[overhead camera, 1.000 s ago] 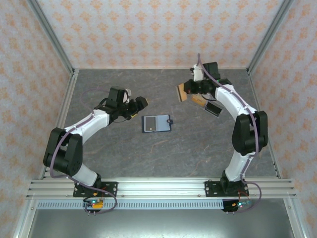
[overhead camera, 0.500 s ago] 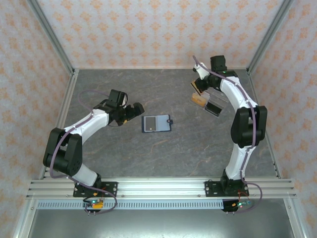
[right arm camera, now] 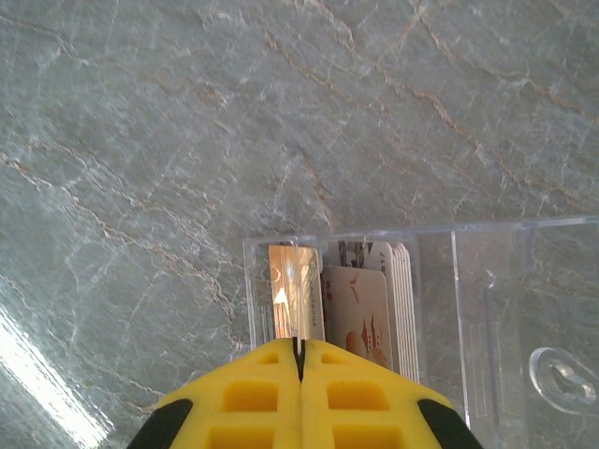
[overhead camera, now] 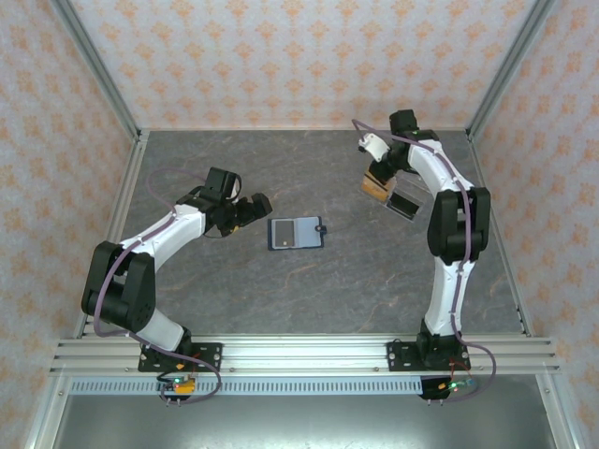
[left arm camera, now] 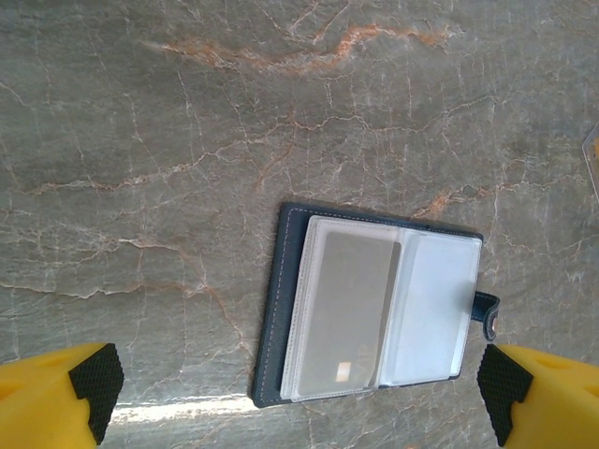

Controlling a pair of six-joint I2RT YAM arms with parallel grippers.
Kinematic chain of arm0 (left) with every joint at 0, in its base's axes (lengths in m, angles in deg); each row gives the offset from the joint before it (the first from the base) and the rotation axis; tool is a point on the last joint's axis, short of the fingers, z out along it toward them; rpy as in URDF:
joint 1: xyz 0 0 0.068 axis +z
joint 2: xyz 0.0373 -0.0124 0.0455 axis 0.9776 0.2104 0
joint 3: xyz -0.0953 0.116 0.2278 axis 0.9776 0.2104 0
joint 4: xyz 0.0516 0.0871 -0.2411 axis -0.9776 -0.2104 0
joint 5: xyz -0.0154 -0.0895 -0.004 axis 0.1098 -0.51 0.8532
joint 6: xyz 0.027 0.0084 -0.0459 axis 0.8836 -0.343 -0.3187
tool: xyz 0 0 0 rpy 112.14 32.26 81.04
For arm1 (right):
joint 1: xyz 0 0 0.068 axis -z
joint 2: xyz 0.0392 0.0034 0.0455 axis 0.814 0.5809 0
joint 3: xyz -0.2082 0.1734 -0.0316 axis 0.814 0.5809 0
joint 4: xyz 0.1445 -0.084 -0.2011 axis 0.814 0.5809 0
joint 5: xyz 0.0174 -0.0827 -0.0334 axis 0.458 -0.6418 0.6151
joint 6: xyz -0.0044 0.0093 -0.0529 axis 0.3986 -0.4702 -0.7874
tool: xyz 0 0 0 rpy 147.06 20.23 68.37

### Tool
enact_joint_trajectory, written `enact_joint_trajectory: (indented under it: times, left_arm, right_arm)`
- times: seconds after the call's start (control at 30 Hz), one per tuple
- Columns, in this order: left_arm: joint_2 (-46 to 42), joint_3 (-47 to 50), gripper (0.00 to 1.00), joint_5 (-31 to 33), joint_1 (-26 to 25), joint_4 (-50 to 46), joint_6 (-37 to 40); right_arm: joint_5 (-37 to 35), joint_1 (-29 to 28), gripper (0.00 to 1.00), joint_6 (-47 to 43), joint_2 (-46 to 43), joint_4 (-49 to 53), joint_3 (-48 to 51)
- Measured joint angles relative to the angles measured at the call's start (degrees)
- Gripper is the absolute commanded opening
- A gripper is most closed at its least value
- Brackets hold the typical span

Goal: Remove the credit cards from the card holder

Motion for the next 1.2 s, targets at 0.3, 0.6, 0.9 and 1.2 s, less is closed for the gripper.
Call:
enact_joint_trajectory:
  times: [0.3, 0.6, 0.9, 1.2]
  left_arm:
    - [0.0, -0.2, 1.0, 0.0, 0.0, -0.9, 0.0]
    - [0.0, -0.2, 1.0, 0.0, 0.0, -0.9, 0.0]
    - [0.0, -0.2, 1.0, -0.1, 0.0, -0.9, 0.0]
    - [0.0, -0.2, 1.0, 0.1, 0.0, -0.8, 0.0]
  right_arm:
    - [-1.1, 0.0, 0.0, -2.2, 2.2, 2.4, -2.1]
    - [-1.4, 0.0, 0.14, -1.4, 3.2, 3.7, -3.1]
    - [-0.6, 0.0, 0.22, 2.1, 3.7, 4.2, -6.2]
    - [-1.4, -0.1, 0.28, 21.6, -5.8, -3.1, 2.1]
